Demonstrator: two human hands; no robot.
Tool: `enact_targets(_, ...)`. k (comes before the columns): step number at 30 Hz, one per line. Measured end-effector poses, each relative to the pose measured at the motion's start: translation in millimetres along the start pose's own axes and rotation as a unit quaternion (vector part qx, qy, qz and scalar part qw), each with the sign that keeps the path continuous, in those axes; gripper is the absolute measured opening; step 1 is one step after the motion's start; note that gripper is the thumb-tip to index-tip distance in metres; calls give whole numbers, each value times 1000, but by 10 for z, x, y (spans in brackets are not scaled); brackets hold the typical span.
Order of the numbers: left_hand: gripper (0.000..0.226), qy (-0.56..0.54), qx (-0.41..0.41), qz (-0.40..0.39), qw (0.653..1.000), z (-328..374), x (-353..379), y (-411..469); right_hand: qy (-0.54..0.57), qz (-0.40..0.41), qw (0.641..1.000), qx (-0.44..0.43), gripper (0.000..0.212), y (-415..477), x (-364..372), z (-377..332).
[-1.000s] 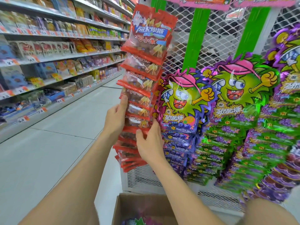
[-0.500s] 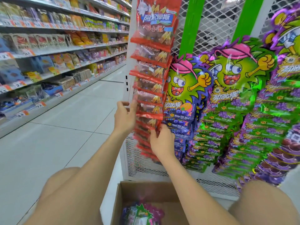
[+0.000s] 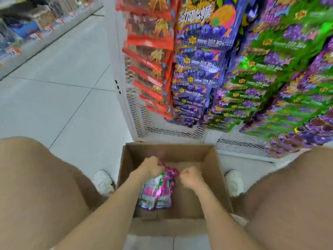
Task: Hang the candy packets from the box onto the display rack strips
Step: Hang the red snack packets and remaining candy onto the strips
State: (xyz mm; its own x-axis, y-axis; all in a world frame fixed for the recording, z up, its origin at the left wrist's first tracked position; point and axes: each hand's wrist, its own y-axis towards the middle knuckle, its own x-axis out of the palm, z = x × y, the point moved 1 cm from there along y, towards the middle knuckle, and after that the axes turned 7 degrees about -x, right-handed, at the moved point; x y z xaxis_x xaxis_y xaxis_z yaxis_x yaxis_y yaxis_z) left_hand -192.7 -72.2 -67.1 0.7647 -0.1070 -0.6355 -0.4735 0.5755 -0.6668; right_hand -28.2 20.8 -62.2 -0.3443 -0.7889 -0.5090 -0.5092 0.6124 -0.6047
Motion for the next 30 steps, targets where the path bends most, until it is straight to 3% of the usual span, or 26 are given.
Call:
enact_targets(3,34,12,-82,-28,996,-269,525,297,-48,-50,997,19,28,-24,126,102)
enact_targets(6,75,28,-131,-13,991,-487,1021,569,-75,-42,995,60,47,58,188,242)
enact_targets(10,121,22,-154,37,987,-524,1472,837,-99,-28,992,74,36,287,247,397)
enact_targets(14,101,69,-132,101,984,-361,1428,735,-64,-17,996,59,26,418,281,492)
enact_targets(17,68,77,-89,135,984,-334,1304,665,-45,-17,997,56,22,439,280,477)
enact_targets(21,34,61,-38,152,986,-176,986,456,-13,67,995,73,19,380,122,375)
enact_targets(25,25,2,-34,170,985,-26,643,215,46,138,986,82,24,280,-71,244)
enact_targets(30,21,-169,57,128,976,276,97,-67,118,228,966,28,41,62,-301,-13)
